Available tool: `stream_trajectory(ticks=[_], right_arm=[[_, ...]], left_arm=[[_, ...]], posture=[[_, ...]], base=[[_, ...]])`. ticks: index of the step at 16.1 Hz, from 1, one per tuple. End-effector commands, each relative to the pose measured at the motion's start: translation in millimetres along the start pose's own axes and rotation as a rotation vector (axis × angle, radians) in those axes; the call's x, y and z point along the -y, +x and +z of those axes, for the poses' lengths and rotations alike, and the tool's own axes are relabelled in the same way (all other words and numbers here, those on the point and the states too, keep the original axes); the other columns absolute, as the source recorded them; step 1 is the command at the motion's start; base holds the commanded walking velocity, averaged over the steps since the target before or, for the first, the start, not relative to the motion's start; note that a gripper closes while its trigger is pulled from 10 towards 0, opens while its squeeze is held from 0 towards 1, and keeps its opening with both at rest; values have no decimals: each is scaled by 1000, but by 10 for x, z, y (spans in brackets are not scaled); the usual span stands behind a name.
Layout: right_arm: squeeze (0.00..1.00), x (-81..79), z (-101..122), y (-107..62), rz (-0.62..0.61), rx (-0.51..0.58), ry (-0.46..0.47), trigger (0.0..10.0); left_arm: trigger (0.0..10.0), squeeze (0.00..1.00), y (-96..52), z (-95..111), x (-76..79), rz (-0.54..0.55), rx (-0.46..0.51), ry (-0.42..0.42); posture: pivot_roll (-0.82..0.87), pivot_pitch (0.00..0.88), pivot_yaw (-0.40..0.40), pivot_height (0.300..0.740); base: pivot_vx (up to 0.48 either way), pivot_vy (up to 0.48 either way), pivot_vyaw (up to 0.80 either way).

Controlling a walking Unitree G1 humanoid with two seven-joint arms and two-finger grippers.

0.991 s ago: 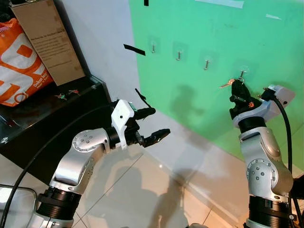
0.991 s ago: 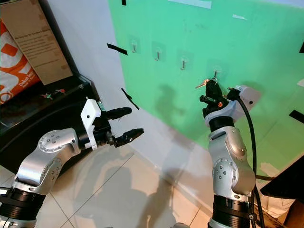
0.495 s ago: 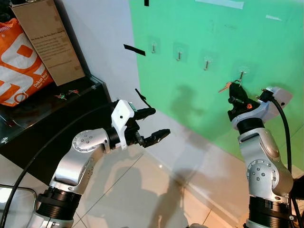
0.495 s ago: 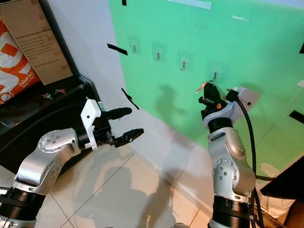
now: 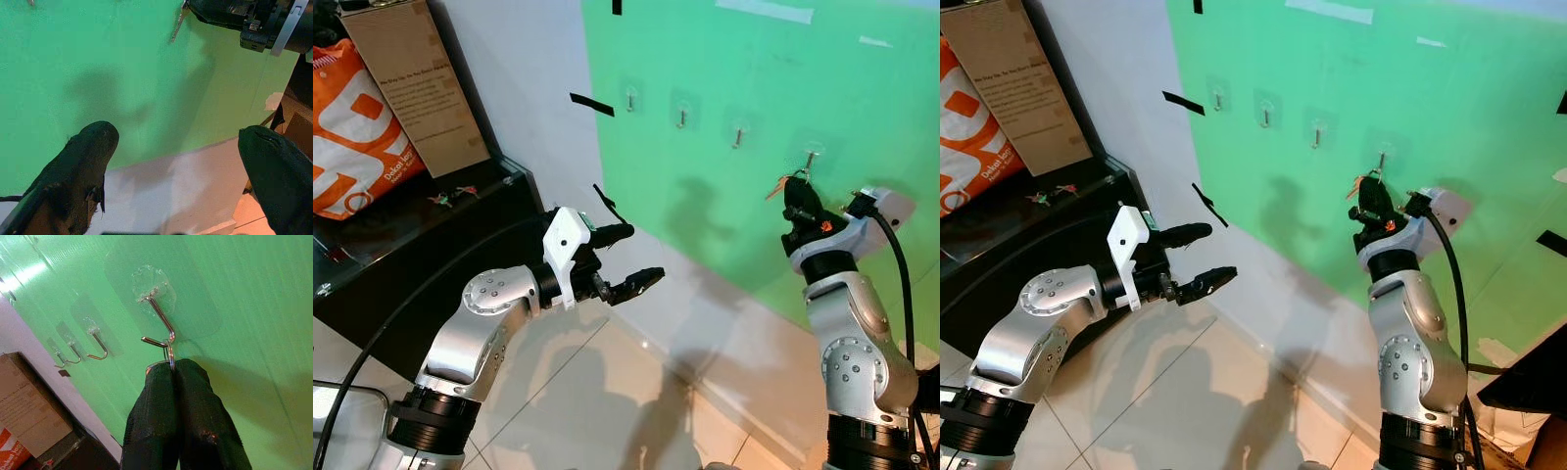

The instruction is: Hang keys on a hook

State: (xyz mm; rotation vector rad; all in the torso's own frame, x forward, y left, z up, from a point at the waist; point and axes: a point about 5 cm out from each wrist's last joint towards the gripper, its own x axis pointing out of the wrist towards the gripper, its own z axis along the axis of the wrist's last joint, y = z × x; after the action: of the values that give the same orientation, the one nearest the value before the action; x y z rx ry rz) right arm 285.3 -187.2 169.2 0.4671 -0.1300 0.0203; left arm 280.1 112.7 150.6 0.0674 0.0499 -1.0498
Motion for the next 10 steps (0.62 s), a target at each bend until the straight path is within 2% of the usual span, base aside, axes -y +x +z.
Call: stream_trajectory(ticks=[1, 2, 10], right_arm=[[165, 118, -194, -52, -67, -98, 0, 10000], [1000, 119, -192, -51, -64, -93, -8, 10000], [1000, 119, -312, -160, 5, -139, -131, 10000]], left_arm=[[10000, 24, 5, 31, 13, -7, 5, 21], [10000, 24, 10, 36, 11, -4, 9, 22], [10000, 20, 14, 24, 16, 61, 39, 6]], posture=[[-142, 0, 100, 740], [-142, 0, 99, 740], [-128, 0, 53, 740]], base=[[0, 0, 0], [0, 0, 0], [0, 0, 0]])
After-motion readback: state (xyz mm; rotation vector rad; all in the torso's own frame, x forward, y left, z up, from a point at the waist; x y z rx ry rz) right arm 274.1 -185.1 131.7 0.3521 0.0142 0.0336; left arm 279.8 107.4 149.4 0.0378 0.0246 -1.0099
